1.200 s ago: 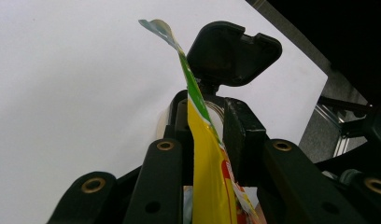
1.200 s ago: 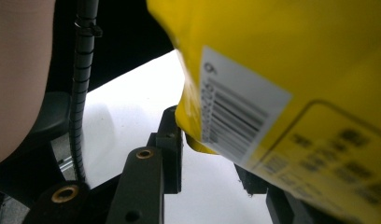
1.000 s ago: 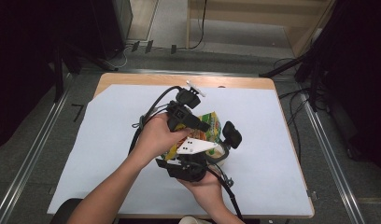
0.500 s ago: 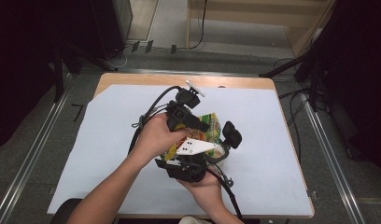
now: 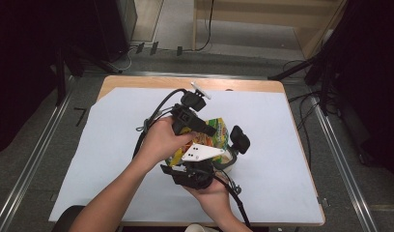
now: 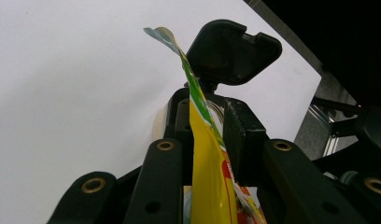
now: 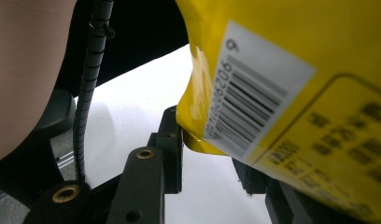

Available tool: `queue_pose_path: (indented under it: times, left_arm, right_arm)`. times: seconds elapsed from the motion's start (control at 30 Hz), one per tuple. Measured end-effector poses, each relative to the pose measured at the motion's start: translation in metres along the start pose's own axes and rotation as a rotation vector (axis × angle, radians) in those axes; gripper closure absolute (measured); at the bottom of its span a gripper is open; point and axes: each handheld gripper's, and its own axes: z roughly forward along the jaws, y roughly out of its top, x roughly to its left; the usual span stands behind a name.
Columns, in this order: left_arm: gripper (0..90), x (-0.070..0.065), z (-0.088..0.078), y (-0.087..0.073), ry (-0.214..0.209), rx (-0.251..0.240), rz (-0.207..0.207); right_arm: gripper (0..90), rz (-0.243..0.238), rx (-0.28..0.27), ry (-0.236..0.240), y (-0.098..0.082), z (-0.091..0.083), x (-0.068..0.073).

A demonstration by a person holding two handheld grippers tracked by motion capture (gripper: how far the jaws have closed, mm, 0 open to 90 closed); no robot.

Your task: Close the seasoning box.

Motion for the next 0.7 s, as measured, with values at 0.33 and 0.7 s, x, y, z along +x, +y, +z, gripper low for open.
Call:
queue_pose_path:
  times: [0.33, 0.7]
  left_arm:
    - [77.0, -0.0032, 0.0001, -0.0001, 0.013, -0.004, 0.012]
    - [77.0, -0.0006, -0.0003, -0.0002, -0.007, 0.001, -0.002]
  right_arm:
    - [67.9, 0.008, -0.002, 0.004, -0.0013, 0.0005, -0.0027]
    - [67.8, -0.001, -0.005, 0.001, -0.0002, -0.0004, 0.0005]
